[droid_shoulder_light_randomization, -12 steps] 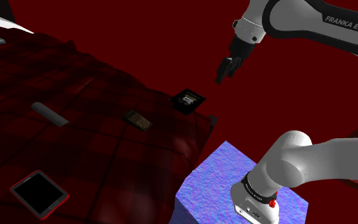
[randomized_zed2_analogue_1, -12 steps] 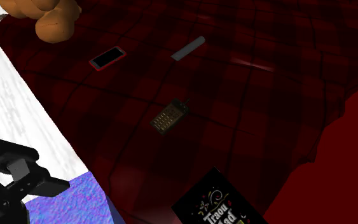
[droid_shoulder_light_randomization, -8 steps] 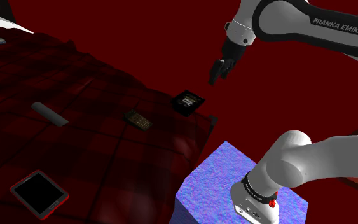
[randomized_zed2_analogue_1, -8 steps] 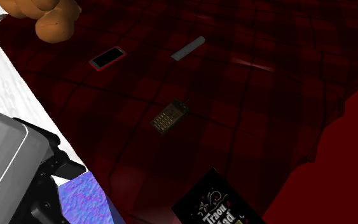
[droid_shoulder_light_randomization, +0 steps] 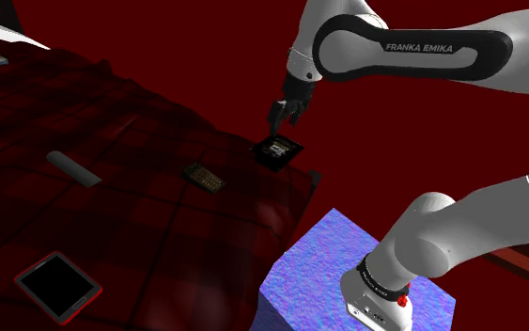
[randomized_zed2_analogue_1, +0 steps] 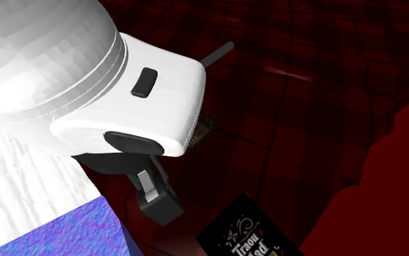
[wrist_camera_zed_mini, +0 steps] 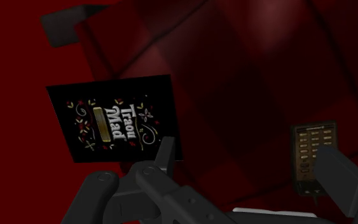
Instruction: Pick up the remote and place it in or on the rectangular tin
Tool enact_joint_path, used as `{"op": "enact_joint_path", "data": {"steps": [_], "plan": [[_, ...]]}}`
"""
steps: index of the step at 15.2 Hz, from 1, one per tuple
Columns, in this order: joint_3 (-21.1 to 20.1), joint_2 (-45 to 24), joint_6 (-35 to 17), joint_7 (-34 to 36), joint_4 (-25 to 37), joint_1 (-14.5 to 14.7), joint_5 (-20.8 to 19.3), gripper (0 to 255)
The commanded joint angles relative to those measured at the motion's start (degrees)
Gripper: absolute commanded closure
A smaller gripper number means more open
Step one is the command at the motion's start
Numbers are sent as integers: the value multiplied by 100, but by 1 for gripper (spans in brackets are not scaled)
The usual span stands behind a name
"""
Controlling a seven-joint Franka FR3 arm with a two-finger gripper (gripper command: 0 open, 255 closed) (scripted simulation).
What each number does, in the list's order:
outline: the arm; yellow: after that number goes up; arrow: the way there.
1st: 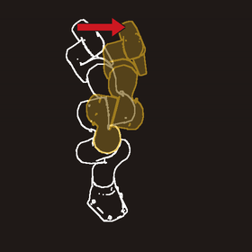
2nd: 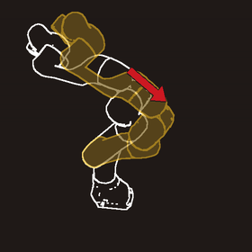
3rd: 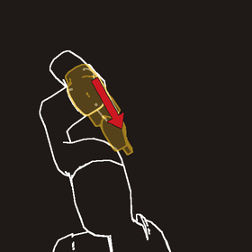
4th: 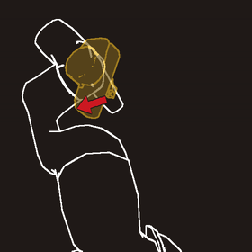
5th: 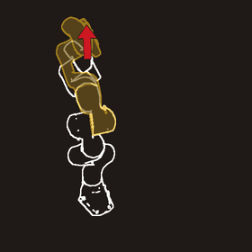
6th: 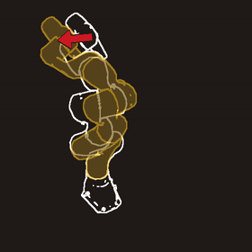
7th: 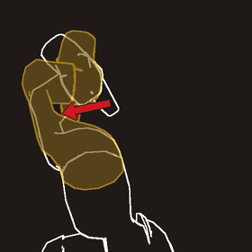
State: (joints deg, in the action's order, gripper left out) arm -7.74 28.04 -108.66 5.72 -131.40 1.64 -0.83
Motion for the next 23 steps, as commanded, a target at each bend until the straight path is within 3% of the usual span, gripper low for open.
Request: {"op": "enact_joint_path", "data": {"steps": [1,12,23], "plan": [[-121,-376,-261,134,91,18,-19,0],[-696,-2701,-1120,1018,1325,150,-526,0],[-784,-5223,-1158,1783,3482,680,-1347,0]]}}
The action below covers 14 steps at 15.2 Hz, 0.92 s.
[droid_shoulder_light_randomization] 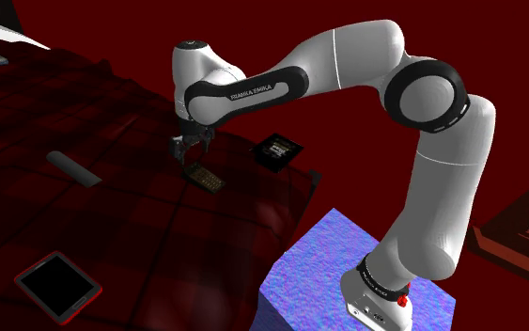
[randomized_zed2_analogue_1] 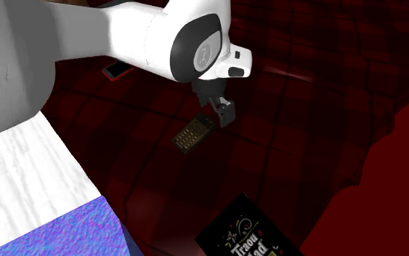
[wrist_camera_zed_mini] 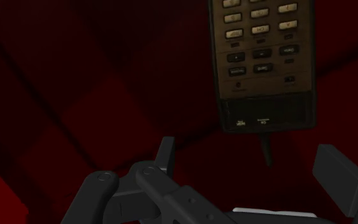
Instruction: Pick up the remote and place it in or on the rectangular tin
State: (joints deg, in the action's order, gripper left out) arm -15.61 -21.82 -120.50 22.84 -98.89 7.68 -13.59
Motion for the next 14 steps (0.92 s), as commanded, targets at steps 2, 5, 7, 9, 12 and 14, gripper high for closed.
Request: {"op": "enact_joint_path", "data": {"steps": [2,5,7,9,12,14], "plan": [[23,-388,-18,99,326,113,-112,0],[49,-493,-198,127,247,113,-157,0],[67,-567,-315,147,201,114,-189,0],[82,-627,-407,162,167,115,-214,0],[83,-628,-406,162,169,116,-214,0],[83,-628,-406,162,169,116,-214,0]]}}
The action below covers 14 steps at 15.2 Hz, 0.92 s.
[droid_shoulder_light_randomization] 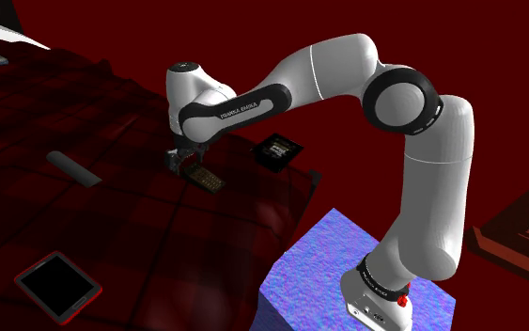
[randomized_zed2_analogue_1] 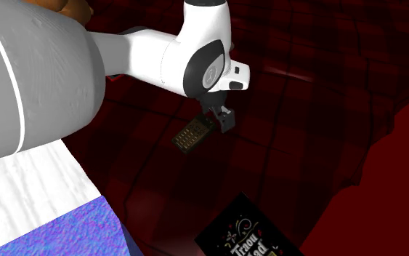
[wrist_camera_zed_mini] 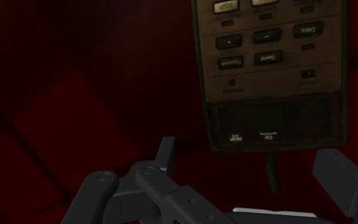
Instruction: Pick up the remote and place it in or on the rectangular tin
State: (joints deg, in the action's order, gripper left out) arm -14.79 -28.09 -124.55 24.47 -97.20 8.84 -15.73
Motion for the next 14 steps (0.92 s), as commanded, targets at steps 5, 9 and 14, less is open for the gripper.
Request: {"op": "enact_joint_path", "data": {"steps": [5,9,14], "plan": [[1,-5,-2,1,2,1,-1,255],[4,-4,-2,-15,4,-11,1,255],[-18,74,115,-30,46,-10,33,255]]}}
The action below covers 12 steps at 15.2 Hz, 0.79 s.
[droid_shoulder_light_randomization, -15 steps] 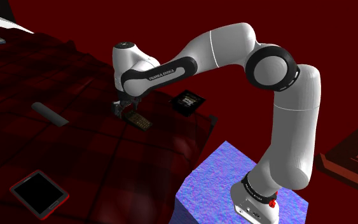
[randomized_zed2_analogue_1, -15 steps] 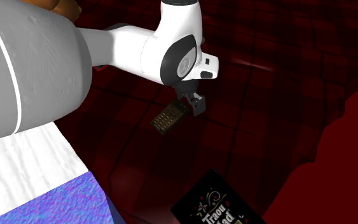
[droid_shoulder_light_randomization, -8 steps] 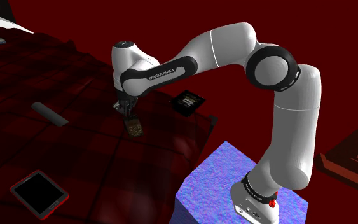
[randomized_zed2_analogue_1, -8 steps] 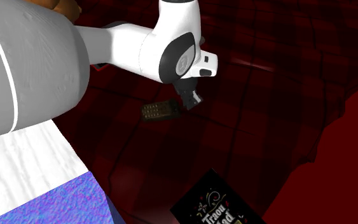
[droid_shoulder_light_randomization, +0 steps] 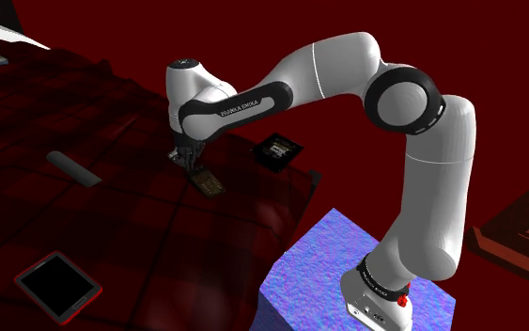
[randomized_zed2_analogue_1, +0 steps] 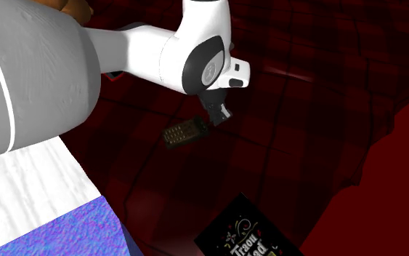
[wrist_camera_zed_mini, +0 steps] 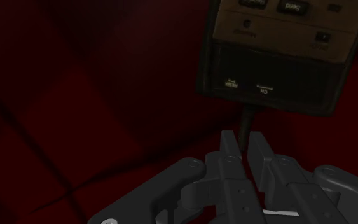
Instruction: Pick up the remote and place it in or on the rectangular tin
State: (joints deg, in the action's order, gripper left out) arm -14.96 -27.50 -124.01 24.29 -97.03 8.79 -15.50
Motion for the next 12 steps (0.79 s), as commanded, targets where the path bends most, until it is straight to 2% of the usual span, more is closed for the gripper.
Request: {"op": "enact_joint_path", "data": {"steps": [1,12], "plan": [[-8,50,121,-27,56,-9,26,255],[-79,381,806,-181,429,-34,182,255]]}}
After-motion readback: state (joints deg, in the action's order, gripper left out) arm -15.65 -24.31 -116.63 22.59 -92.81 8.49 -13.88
